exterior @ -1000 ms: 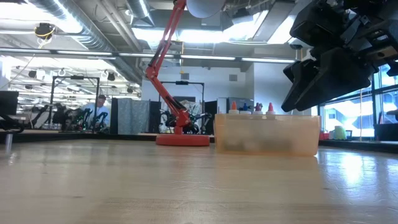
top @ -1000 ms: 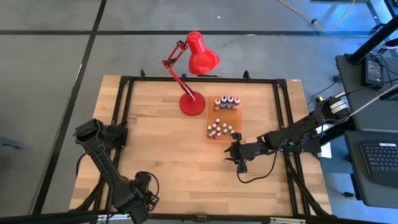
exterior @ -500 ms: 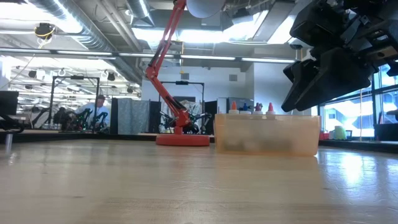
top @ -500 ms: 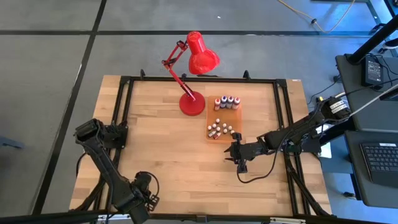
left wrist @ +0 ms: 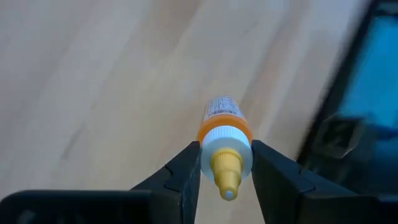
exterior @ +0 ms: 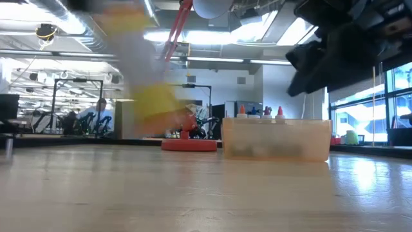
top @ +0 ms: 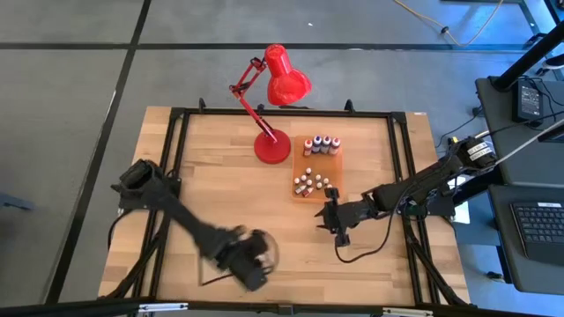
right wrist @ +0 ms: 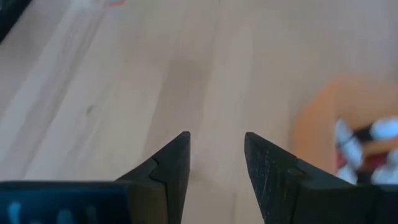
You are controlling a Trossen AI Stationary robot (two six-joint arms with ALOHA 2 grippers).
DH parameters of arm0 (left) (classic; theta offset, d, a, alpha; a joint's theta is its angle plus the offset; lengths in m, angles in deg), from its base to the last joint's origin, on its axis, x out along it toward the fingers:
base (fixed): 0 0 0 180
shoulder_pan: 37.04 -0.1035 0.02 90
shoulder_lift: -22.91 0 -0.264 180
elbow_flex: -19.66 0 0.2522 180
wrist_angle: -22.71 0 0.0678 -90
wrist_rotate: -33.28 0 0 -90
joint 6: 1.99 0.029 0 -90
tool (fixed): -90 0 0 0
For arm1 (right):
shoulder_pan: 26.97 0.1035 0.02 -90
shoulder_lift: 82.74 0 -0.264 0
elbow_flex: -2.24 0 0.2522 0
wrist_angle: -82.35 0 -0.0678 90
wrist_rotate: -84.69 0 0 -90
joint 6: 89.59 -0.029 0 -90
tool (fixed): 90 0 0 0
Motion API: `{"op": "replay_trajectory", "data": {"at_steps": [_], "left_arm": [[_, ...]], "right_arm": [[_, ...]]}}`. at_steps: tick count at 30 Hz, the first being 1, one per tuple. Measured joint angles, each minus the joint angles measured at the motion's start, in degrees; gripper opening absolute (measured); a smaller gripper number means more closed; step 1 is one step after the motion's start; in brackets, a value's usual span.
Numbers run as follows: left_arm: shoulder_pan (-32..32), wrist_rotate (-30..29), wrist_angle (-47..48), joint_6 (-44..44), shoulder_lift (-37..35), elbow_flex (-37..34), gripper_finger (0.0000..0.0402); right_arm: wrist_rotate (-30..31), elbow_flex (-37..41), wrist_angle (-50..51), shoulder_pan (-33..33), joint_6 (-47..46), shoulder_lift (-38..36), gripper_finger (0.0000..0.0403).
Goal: Pick & Place food coloring
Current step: Put the large yellow food coloring bottle into the orange bin
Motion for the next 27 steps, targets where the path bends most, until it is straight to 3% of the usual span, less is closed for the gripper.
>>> {"op": "replay_trajectory", "data": {"at_steps": [3, 9, 15, 22, 27], "left_arm": [[-5.81, 5.05, -8.35, 14.90, 0.58, 0.02, 0.0116], [-14.39, 13.02, -6.52, 26.19, 0.98, 1.98, 0.0112], [-17.01, 15.22, 0.33, 35.53, 6.93, 10.92, 0.0112], [-17.62, 13.99, 19.99, 37.40, 18.04, 25.16, 0.0112], [-17.57, 13.87, 21.74, 38.25, 20.66, 28.17, 0.0138]], "right_arm": [[-2.06, -4.49, 11.42, 0.93, -5.65, -0.06, 0.0155], [-2.27, -8.60, 28.29, 4.90, -18.05, -0.09, 0.0155], [-2.10, -8.64, 29.84, 8.06, -23.14, -0.09, 0.0155], [-0.70, -8.64, 28.73, 8.83, -23.55, -0.07, 0.0155], [-0.65, -8.64, 27.98, 8.83, -24.05, -0.04, 0.0155]]}}
